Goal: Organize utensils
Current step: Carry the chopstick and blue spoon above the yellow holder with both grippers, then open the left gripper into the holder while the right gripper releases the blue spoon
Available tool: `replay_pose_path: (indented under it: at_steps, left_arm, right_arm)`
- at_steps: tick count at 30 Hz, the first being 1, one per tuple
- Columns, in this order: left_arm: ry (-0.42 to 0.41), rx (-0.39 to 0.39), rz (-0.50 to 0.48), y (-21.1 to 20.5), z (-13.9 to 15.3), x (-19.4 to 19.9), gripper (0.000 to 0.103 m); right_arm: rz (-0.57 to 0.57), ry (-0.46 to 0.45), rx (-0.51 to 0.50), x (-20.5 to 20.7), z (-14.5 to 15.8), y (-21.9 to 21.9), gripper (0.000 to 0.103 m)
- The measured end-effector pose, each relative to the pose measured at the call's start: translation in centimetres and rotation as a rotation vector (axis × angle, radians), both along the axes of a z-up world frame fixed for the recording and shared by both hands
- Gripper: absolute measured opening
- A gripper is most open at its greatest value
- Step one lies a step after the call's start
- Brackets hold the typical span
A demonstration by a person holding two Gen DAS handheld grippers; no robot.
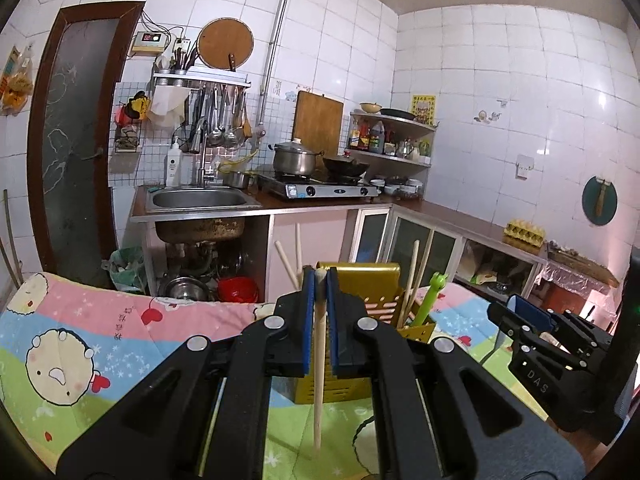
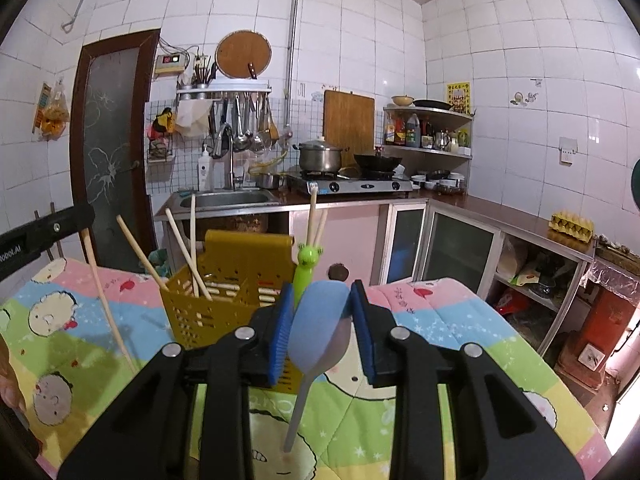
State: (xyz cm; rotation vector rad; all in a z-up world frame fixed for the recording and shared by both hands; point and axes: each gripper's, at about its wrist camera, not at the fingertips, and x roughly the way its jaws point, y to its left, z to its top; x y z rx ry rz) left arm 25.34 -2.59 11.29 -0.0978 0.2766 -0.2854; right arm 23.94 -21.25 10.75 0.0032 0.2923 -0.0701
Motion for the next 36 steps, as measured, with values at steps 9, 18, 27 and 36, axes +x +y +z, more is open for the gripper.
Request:
replay_pose_path:
  at_steps: [9,18,27,36]
  left_arm:
    - [-0.076,-0.011,-0.009,-0.9,4.8,-0.3,0.005]
    - [-0.183,-0.023,0.032,-1.9,10.0,1.7,0.004]
    - [-0.23,-0.001,0.055,-3.1,11.0,5.3,0.004]
    - [-0.132,0.016,0.06,-3.5,5.5,9.7,0.004]
  right_arm:
    - [0.015,-0.063,0.014,0.3,4.1,-0.1,0.029]
    - [0.015,-0.157,0.003,2.2,9.2,0.5,0.029]
    - [-0.009,-0.195,0.006,6.4,10.8,1.0,0.029]
    - [0.0,-0.13,0.006,10.3,6.3,1.3,0.029]
